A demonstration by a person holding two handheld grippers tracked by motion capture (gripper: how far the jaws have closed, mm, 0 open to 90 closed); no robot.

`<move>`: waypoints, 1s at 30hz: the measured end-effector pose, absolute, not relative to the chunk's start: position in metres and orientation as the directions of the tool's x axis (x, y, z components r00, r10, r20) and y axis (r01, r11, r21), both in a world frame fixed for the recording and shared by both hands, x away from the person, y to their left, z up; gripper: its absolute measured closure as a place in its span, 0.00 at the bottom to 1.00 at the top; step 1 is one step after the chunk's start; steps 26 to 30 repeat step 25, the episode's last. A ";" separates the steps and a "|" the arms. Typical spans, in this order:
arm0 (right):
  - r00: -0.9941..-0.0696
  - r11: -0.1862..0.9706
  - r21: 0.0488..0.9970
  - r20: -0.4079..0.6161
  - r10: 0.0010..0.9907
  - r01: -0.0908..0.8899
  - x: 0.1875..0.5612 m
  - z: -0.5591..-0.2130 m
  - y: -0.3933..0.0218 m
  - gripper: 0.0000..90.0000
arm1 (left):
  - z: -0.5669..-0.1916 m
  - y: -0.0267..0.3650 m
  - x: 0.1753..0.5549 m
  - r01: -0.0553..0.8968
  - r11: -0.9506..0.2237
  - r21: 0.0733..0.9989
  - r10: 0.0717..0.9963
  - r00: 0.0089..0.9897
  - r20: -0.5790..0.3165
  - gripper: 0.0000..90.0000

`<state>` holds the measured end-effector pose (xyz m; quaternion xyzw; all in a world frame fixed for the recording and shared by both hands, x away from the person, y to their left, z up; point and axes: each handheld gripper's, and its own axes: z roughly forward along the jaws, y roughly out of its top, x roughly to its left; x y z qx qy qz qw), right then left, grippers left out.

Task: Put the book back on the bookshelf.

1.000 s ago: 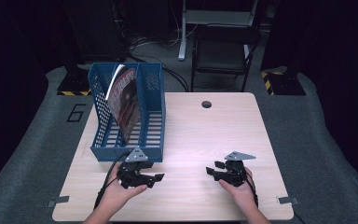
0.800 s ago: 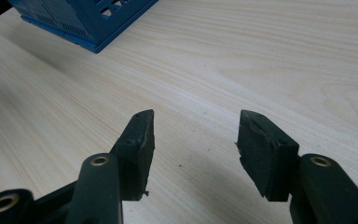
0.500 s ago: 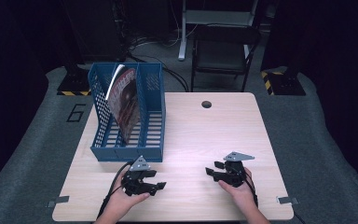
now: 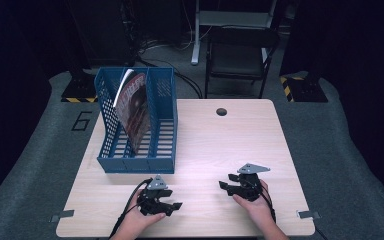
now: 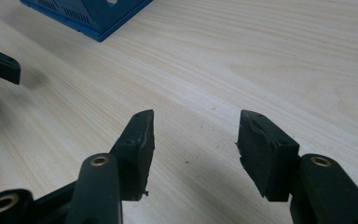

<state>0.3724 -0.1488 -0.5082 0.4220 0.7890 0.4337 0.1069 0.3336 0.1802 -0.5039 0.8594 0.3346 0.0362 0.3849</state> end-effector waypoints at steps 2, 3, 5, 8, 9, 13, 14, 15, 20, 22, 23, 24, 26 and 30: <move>-0.631 0.281 0.777 0.186 0.753 0.564 0.372 -0.508 -0.149 0.51 | -0.506 0.178 0.332 0.554 -0.481 0.679 0.606 0.770 -0.199 0.41; -0.629 0.274 0.777 0.194 0.753 0.567 0.372 -0.507 -0.148 0.51 | -0.506 0.177 0.332 0.552 -0.498 0.669 0.599 0.777 -0.196 0.41; -0.628 0.271 0.777 0.198 0.752 0.569 0.371 -0.507 -0.148 0.51 | -0.507 0.175 0.330 0.539 -0.509 0.670 0.596 0.783 -0.177 0.41; -0.630 0.280 0.773 0.192 0.753 0.570 0.371 -0.508 -0.148 0.51 | -0.508 0.173 0.329 0.510 -0.547 0.664 0.582 0.801 -0.136 0.41; -0.631 0.278 0.773 0.195 0.751 0.570 0.371 -0.508 -0.147 0.51 | -0.508 0.171 0.329 0.505 -0.547 0.668 0.585 0.801 -0.126 0.41; -0.636 0.288 0.771 0.189 0.748 0.568 0.371 -0.508 -0.145 0.51 | -0.510 0.170 0.330 0.503 -0.548 0.668 0.583 0.803 -0.126 0.40; -0.638 0.294 0.770 0.183 0.748 0.566 0.371 -0.509 -0.145 0.51 | -0.511 0.170 0.330 0.513 -0.543 0.665 0.585 0.799 -0.139 0.40; -0.634 0.287 0.770 0.190 0.750 0.570 0.371 -0.509 -0.144 0.51 | -0.511 0.171 0.331 0.506 -0.545 0.668 0.585 0.801 -0.130 0.40; -0.636 0.296 0.766 0.183 0.750 0.571 0.370 -0.510 -0.143 0.51 | -0.512 0.172 0.334 0.512 -0.544 0.665 0.586 0.799 -0.136 0.40; -0.643 0.311 0.763 0.173 0.746 0.566 0.369 -0.511 -0.144 0.51 | -0.512 0.172 0.335 0.521 -0.540 0.661 0.586 0.796 -0.149 0.40; -0.642 0.312 0.763 0.171 0.747 0.566 0.369 -0.510 -0.144 0.51 | -0.513 0.172 0.336 0.517 -0.541 0.663 0.586 0.798 -0.143 0.40; -0.640 0.312 0.764 0.168 0.749 0.565 0.368 -0.510 -0.145 0.51 | -0.514 0.172 0.337 0.515 -0.544 0.662 0.582 0.800 -0.144 0.40; -0.645 0.320 0.766 0.157 0.748 0.557 0.368 -0.510 -0.146 0.50 | -0.515 0.171 0.338 0.515 -0.537 0.668 0.593 0.793 -0.135 0.40; -0.645 0.320 0.766 0.157 0.748 0.557 0.368 -0.510 -0.146 0.50 | -0.515 0.171 0.338 0.515 -0.537 0.668 0.593 0.793 -0.135 0.40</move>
